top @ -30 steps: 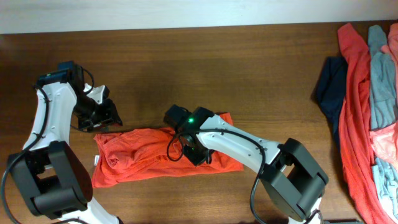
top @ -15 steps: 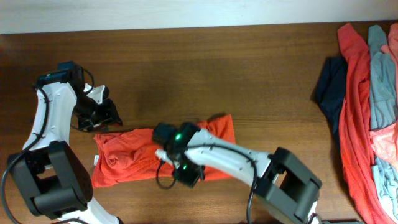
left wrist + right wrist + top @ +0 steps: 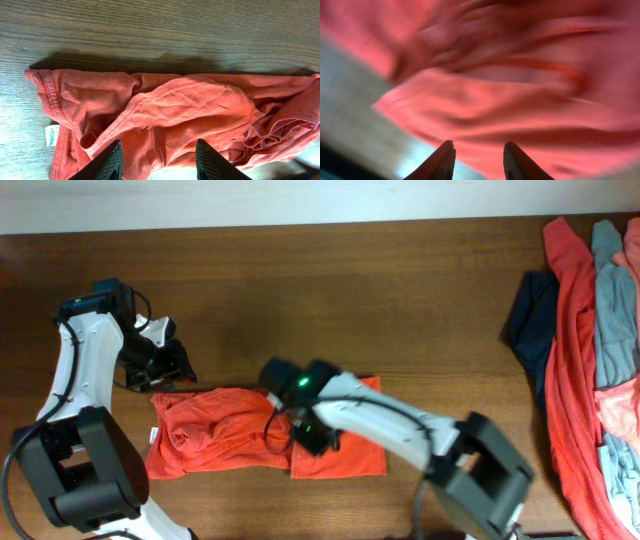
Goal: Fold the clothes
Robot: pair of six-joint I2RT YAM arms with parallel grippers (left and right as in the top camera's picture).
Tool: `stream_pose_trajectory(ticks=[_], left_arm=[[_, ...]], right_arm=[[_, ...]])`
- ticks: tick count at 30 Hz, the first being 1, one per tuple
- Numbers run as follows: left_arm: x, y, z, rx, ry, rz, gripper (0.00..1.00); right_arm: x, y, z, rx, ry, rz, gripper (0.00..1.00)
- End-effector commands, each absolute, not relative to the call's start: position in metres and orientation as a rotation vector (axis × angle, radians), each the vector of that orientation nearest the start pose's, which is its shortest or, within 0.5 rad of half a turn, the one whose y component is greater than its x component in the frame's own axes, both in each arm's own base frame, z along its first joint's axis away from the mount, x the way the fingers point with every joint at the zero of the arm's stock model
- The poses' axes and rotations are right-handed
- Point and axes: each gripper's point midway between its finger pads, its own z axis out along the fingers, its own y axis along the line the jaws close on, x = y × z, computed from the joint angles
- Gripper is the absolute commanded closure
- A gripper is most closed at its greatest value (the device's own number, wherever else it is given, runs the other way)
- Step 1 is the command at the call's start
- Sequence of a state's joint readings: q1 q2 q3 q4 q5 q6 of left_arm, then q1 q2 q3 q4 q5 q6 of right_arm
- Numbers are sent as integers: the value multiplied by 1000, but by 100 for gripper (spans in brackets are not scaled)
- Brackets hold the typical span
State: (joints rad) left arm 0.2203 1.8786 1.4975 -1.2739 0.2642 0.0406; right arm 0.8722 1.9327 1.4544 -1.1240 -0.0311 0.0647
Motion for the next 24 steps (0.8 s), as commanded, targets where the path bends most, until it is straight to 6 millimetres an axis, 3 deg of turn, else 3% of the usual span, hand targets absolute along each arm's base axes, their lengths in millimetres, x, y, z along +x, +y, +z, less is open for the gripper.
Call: stream_pose_trajectory(ticks=[1,4,8,15,24], left_arm=[[335,30,97,-303,3122,-428,53],[335,30,97,-303,3122,-428,53],[335,30,97,-302,3121,-428,53],[335,30,97,-303,3121,-428,53],[335,30,97,-303,3121,-428,53]], right_arm=[[271,244,100,-875,2860,-23,63],[281,237,100,-797,2902,81,62],[277,243,86,-843,2974,267,62],[271,251,57,-916,3026,252,60],[275,260,40,-916,3034,290,59]])
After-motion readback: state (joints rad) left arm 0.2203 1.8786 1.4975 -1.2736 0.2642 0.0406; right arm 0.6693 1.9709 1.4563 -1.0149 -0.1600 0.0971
